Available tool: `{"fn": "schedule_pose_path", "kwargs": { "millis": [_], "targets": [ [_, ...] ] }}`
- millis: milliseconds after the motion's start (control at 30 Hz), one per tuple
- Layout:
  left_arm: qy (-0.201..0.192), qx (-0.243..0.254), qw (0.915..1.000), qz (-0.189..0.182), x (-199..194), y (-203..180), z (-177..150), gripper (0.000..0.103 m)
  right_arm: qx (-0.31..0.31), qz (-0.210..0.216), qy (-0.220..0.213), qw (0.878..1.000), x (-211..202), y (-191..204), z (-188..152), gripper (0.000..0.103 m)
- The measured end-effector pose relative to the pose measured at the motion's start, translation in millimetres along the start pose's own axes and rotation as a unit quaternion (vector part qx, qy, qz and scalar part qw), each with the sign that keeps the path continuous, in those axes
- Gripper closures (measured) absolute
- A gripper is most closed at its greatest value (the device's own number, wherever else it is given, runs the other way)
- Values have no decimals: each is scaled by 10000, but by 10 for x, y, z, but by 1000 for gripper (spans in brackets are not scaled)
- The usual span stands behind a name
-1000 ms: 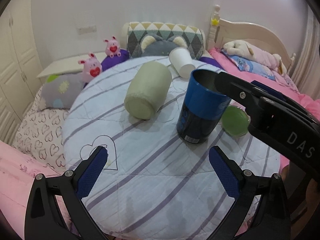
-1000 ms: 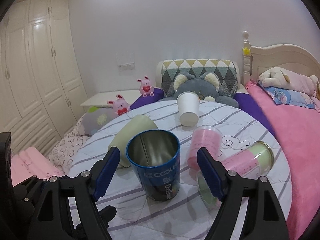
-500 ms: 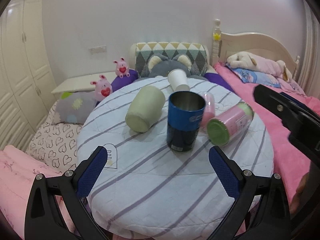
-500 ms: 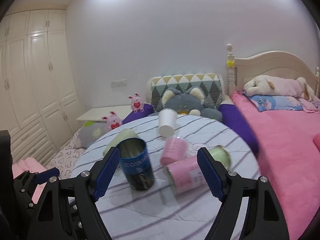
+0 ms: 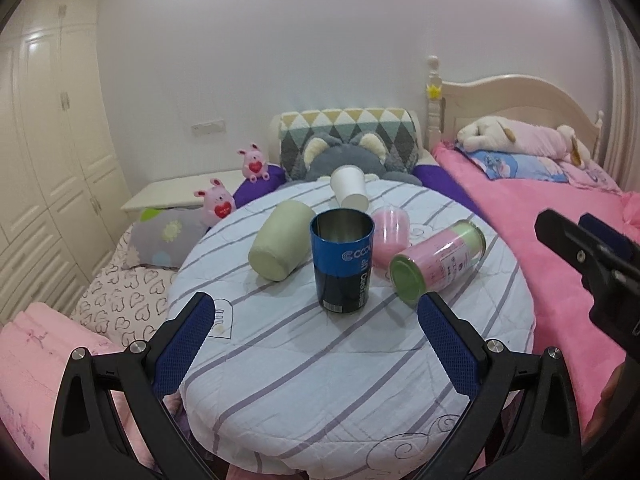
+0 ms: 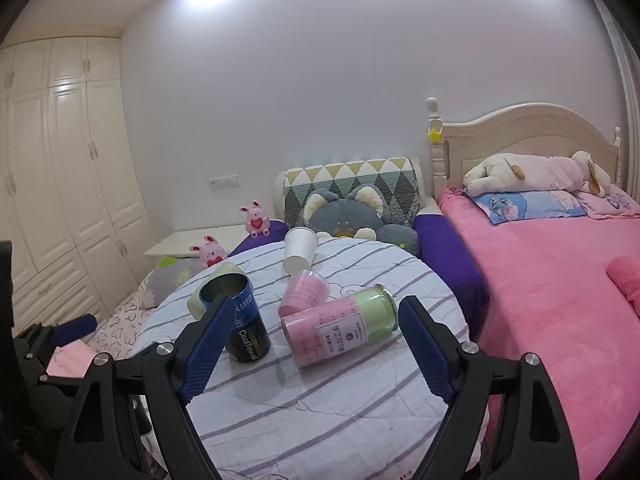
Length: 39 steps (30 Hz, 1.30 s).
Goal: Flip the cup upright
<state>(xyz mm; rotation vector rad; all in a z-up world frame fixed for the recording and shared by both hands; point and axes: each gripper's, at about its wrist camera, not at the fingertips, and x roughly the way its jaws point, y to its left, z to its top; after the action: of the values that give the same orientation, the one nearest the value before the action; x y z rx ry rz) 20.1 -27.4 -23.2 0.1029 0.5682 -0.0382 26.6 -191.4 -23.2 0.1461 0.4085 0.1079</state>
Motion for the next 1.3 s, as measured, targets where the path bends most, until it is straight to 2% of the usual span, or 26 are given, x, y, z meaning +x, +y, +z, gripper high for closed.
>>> {"fn": "schedule_pose_path", "kwargs": {
  "millis": [333,467,1300],
  "targets": [
    [-285,-3,9991,315,-147,-142,24,0,-80,-59,84,9999,-72,-121,-62,18],
    [-234,-45,9995,229,-148,-167,24,0,-95,-85,100,9999,-93,-168,-86,18],
    [-76,-50,9997,232,-48,-294,40,0,-101,-75,230,9997,-45,-264,-106,18]
  ]
}}
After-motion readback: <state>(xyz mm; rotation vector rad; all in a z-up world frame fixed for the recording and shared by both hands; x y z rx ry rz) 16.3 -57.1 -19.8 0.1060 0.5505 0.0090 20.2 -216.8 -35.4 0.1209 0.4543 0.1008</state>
